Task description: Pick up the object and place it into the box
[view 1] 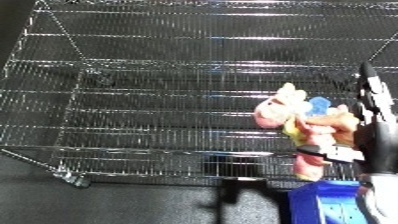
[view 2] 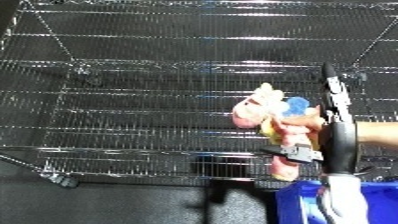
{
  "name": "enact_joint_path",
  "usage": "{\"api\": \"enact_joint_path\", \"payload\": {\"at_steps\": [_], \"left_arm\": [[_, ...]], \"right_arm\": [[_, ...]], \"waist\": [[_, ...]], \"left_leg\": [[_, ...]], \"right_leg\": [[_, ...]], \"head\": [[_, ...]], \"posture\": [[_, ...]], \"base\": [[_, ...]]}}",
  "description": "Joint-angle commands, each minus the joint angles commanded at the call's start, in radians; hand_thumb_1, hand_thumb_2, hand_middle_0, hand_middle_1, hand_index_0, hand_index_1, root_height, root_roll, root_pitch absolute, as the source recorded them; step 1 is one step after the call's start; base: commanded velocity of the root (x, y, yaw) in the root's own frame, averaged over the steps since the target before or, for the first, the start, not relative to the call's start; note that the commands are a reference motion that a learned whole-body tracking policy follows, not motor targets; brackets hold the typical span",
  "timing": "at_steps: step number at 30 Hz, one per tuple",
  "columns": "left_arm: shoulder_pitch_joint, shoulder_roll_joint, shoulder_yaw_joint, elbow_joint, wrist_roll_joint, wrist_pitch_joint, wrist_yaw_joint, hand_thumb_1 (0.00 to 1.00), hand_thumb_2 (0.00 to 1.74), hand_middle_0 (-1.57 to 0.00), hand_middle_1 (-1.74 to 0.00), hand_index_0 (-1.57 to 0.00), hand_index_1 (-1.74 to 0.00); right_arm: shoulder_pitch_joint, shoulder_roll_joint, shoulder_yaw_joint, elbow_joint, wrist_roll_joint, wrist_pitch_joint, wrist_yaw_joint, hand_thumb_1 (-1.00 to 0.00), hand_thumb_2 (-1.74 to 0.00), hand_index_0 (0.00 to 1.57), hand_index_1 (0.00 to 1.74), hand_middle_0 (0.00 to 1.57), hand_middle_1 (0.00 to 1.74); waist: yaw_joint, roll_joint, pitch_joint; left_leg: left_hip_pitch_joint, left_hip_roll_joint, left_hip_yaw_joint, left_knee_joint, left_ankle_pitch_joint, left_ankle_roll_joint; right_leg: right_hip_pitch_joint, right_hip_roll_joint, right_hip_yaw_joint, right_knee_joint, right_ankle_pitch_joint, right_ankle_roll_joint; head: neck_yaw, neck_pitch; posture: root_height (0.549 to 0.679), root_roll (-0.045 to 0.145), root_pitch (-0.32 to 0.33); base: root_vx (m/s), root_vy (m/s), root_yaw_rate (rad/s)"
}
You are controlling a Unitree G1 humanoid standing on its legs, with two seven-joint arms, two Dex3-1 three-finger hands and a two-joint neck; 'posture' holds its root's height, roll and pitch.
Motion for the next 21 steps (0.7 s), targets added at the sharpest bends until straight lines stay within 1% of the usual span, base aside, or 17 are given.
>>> {"api": "enact_joint_path", "payload": {"at_steps": [8, 14, 21], "left_arm": [[0.013, 0.004, 0.002, -0.004, -0.005, -0.001, 0.005, 1.00, 1.74, -1.57, -1.74, -1.57, -1.74], [0.034, 0.014, -0.002, -0.017, -0.012, -0.006, 0.009, 1.00, 1.74, -1.57, -1.74, -1.57, -1.74], [0.045, 0.026, -0.024, -0.026, -0.023, -0.016, 0.013, 1.00, 1.74, -1.57, -1.74, -1.57, -1.74]], "right_arm": [[-0.047, -0.047, 0.036, 0.045, -0.023, 0.018, 0.000, 0.00, 0.00, 0.00, 0.00, 0.00, 0.00], [-0.096, -0.127, 0.060, 0.151, -0.048, 0.047, -0.003, 0.00, 0.00, 0.00, 0.00, 0.00, 0.00], [-0.166, -0.201, 0.120, 0.284, -0.072, 0.095, -0.001, 0.00, 0.00, 0.00, 0.00, 0.00, 0.00]], "waist": [[0.017, -0.006, 0.000], [0.028, -0.004, 0.000], [0.036, 0.005, 0.000]], "left_leg": [[-0.009, 0.001, -0.007, 0.003, -0.004, 0.0009], [-0.024, -0.001, -0.013, 0.003, -0.004, 0.0002], [-0.044, -0.001, -0.015, 0.007, -0.004, -0.0006]], "right_leg": [[-0.013, -0.0010, -0.002, 0.006, 0.000, 0.0007], [-0.037, -0.0015, 0.001, 0.015, 0.001, 0.0020], [-0.067, -0.0035, 0.004, 0.024, 0.002, 0.0029]], "head": [[0.073, 0.005], [0.146, 0.011], [0.233, 0.007]], "posture": [[0.619, 0.053, -0.218], [0.618, 0.053, -0.203], [0.617, 0.053, -0.183]], "base": [[0.024, -0.001, 0.008], [0.014, -0.013, 0.000], [0.016, -0.016, -0.007]]}}
